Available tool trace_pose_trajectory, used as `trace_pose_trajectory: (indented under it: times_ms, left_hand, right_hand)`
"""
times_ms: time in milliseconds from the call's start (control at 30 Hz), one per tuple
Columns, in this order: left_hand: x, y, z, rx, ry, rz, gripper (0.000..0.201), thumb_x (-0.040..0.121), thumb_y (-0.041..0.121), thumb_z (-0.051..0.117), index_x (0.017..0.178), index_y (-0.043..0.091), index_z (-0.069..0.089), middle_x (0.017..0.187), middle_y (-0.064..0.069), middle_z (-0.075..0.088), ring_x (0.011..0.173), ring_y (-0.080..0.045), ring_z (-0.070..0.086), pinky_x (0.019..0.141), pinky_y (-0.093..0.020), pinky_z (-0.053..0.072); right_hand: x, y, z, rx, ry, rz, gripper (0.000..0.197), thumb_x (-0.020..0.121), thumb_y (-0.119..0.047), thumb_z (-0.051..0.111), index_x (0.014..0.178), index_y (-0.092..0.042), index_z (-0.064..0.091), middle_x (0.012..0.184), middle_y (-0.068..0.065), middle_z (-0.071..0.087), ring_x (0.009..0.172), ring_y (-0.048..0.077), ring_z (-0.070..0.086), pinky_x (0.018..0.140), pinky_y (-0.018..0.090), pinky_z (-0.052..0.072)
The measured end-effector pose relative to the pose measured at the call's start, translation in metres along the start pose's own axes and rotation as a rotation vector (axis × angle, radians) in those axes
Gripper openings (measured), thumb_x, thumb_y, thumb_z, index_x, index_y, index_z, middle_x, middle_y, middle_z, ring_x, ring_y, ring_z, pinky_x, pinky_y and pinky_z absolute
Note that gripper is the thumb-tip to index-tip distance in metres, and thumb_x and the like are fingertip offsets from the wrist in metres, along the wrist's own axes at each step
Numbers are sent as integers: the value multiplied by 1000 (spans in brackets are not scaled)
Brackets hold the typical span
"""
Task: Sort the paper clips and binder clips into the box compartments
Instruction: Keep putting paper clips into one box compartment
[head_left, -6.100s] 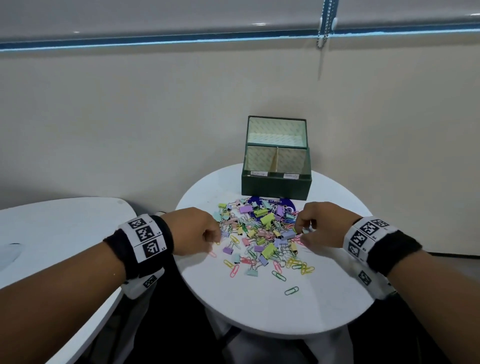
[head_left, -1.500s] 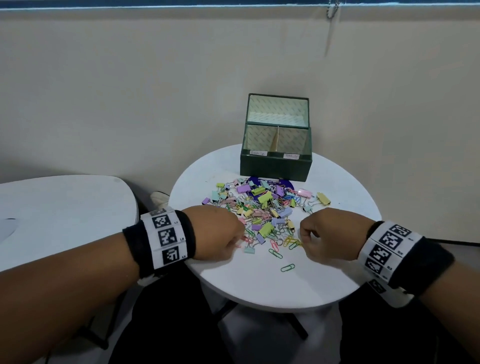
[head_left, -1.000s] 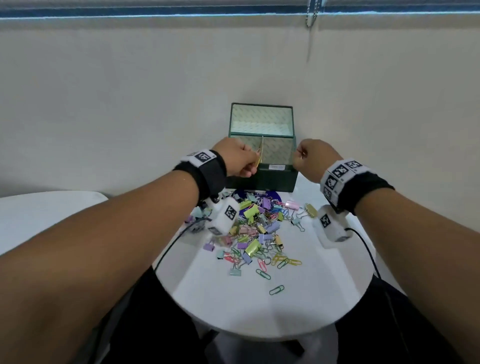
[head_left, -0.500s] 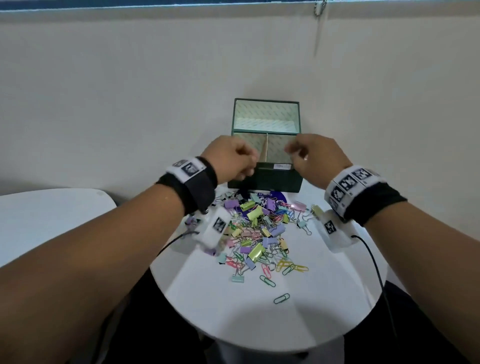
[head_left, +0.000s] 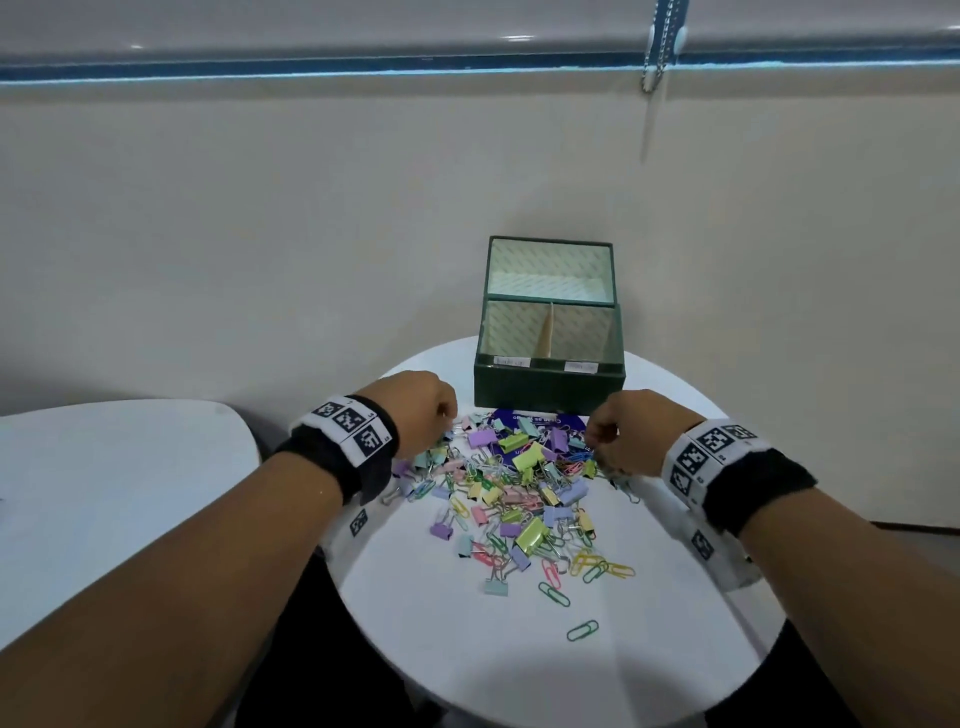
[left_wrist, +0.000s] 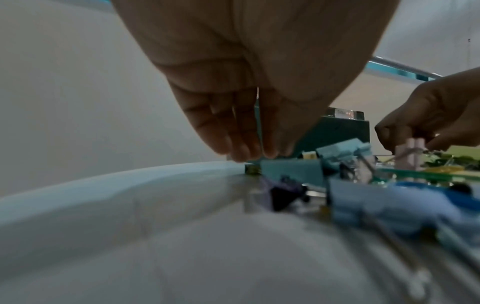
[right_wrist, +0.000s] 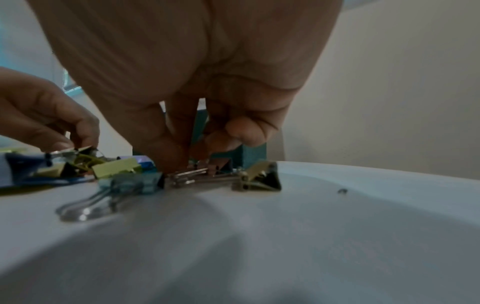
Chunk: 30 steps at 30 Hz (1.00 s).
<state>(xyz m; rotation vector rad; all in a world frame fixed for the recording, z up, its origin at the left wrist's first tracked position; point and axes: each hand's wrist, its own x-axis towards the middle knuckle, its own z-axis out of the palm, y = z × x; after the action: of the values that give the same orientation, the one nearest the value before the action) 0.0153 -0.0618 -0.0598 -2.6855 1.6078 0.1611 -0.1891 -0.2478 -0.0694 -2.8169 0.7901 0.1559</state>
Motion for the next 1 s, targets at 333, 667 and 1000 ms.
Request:
trace_pose_trajectory:
  times_ms: [333,667,1000]
  left_hand:
    - [4,6,7,-115,-36,41,30,96,20,56,124,28,65,112,2,63,101,-18,60,87,-27,46]
    - [-2,3,1,-312,156,47,14,96,27,62,108,28,67,95,15,62,91,-9,61,86,-26,48]
    - [-13,28,8,-83,-47,218,24,87,38,69,110,31,74,97,13,59,94,-10,57,80,-24,47]
  right_hand:
    - [1,-1,6,-31,25,-105,21,87,-14,61,71,-26,57,87,-4,62,78,12,58,64,17,40]
    - [-1,5,5,123,245,-107,18,89,-16,59,79,-30,55,76,-9,63,72,16,59,66,25,45]
    - [-5,3,-1,151,225,-55,16,89,-17,55,93,-29,66,85,-8,69,73,15,60,65,24,46]
